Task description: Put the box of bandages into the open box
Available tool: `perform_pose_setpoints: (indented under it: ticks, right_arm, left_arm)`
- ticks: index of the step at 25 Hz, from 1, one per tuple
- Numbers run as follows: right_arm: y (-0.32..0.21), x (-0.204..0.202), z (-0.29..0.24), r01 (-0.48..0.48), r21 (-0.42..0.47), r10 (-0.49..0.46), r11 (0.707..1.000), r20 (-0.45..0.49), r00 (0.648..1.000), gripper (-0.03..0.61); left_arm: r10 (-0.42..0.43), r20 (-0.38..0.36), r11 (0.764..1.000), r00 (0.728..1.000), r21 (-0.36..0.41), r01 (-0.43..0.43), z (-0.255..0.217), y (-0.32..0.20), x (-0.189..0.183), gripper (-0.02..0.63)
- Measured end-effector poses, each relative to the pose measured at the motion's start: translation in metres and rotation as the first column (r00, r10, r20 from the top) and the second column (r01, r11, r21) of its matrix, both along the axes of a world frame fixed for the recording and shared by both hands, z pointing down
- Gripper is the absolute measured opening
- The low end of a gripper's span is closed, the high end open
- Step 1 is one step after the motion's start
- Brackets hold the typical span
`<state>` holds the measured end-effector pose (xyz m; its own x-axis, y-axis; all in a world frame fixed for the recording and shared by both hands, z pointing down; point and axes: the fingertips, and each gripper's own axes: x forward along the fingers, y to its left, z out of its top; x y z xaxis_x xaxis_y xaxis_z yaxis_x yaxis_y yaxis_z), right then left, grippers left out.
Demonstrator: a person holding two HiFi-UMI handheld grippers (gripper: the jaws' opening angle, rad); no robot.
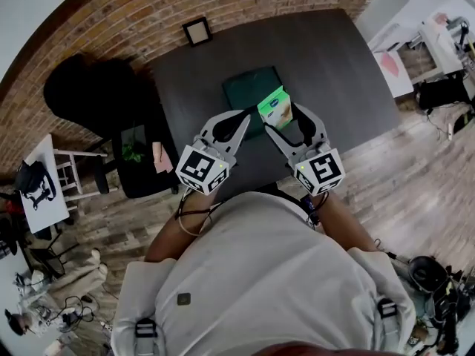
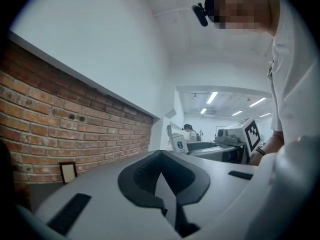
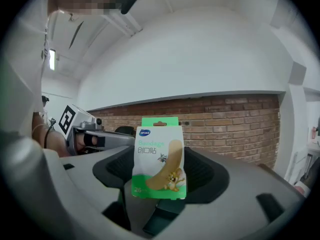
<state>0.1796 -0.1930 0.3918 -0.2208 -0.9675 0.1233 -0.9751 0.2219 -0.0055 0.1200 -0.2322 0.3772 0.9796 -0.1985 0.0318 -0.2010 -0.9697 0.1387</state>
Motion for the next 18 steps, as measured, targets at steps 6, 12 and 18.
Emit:
perform_pose_setpoints:
  ticks: [6,12,18]
  right_arm:
    - [-0.038,0.036,0.043,0.128,-0.081,-0.131,0.988,-0.037,0.991,0.301]
    - [-0.068,0.053,0.088,0.241,-0.167,-0.253,0.956,-0.056,0.966,0.301]
    - [-0.083,0.046,0.142,0.334,-0.271,-0.367,0.903,-0.080,0.927,0.301]
  left_arm:
    - [-0.102,0.058,0.993,0.993,-0.050,0.105,0.040,-0.025,0.033,0.015]
    - [-0.197,0.117,0.976,0.973,-0.072,0.206,0.079,-0.049,0.051,0.015]
    - [-0.268,0.211,0.951,0.940,-0.098,0.293,0.138,-0.068,0.051,0.015]
